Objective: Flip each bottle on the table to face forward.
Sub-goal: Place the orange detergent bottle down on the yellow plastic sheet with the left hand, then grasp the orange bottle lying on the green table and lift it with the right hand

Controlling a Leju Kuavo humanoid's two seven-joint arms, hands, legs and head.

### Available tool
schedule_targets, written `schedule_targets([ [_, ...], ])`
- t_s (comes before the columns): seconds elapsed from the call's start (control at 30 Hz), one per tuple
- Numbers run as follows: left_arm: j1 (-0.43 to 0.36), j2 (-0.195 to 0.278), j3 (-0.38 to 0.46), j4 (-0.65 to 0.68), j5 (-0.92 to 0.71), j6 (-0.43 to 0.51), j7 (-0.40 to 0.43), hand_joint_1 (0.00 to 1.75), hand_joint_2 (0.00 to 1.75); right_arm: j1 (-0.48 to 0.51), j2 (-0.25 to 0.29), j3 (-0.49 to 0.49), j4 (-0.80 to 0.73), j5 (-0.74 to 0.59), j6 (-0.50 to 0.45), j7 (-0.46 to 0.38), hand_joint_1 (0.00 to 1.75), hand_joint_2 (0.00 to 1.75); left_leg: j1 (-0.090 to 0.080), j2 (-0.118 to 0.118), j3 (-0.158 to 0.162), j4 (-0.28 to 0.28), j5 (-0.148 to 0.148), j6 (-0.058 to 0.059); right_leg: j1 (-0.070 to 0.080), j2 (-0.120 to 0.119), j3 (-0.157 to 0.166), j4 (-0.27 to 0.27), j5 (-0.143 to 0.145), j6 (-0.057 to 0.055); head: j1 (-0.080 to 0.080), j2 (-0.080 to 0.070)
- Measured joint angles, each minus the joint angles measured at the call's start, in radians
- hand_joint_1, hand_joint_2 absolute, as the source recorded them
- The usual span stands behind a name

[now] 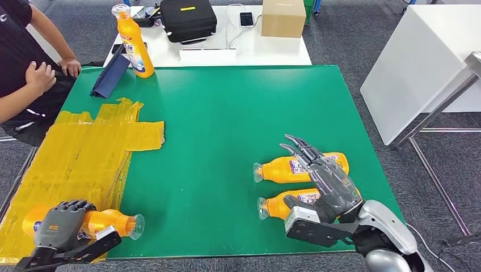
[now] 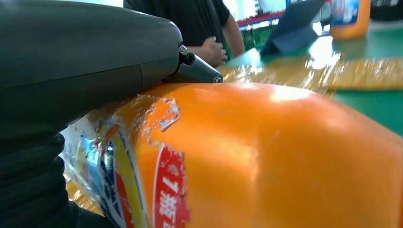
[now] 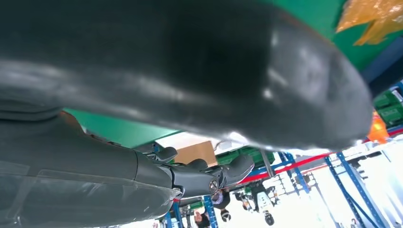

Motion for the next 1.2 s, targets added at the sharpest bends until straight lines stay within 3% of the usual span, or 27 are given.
schedule_targets([
  [0.07,-0.002,0.010,0.000,0.017,-0.016,-0.005,0.013,0.00,0.00,0.032,-0.029,-0.029,-0.014,0.005,0.006,-0.015,0.00,1.75,0.000,-0.001,0.000,0.000,0.000,0.000,0.000,0.000,0.000,0.000,0.000,0.000,0.000,0.000],
  [0.27,-0.002,0.018,0.002,0.031,0.029,-0.023,0.006,0.00,0.00,0.188,-0.108,-0.156,-0.053,0.056,0.008,-0.070,0.00,1.75,0.000,-0.001,0.001,0.000,-0.001,0.000,0.000,0.000,0.001,0.000,-0.001,0.000,0.000,0.000],
  [0.5,0.002,0.003,0.002,0.012,0.101,-0.050,-0.006,0.00,0.00,0.348,-0.159,-0.273,-0.069,0.104,-0.007,-0.080,0.00,1.75,0.000,-0.001,0.003,0.000,-0.002,0.000,0.000,0.000,-0.003,-0.001,-0.001,0.001,0.000,0.000],
  [0.67,0.012,-0.037,0.009,-0.031,0.204,-0.032,-0.043,0.00,0.00,0.445,-0.187,-0.318,-0.083,0.149,-0.046,-0.065,0.00,1.75,0.000,-0.001,0.003,0.000,-0.002,0.001,0.000,0.000,-0.005,-0.001,-0.002,0.002,0.000,0.000],
  [0.8,0.023,-0.102,0.034,-0.115,0.382,-0.008,-0.110,0.00,0.00,0.526,-0.214,-0.331,-0.090,0.210,-0.110,-0.018,0.00,1.75,-0.001,-0.001,0.001,0.000,-0.002,0.001,-0.001,0.000,0.001,-0.001,-0.002,0.003,0.000,0.000],
  [0.97,0.023,-0.170,0.052,-0.235,0.575,-0.007,-0.148,0.00,0.00,0.551,-0.237,-0.317,-0.069,0.234,-0.132,0.049,0.00,1.75,-0.001,0.000,0.002,0.000,-0.002,0.001,-0.001,0.000,0.002,-0.001,-0.002,0.003,0.000,0.000],
  [1.2,0.022,-0.204,0.054,-0.330,0.676,-0.009,-0.159,0.00,0.00,0.529,-0.248,-0.289,-0.001,0.221,-0.110,0.069,0.00,1.75,-0.001,0.000,0.003,0.000,-0.002,0.001,0.000,0.000,0.004,-0.001,-0.002,0.003,0.000,0.000],
])
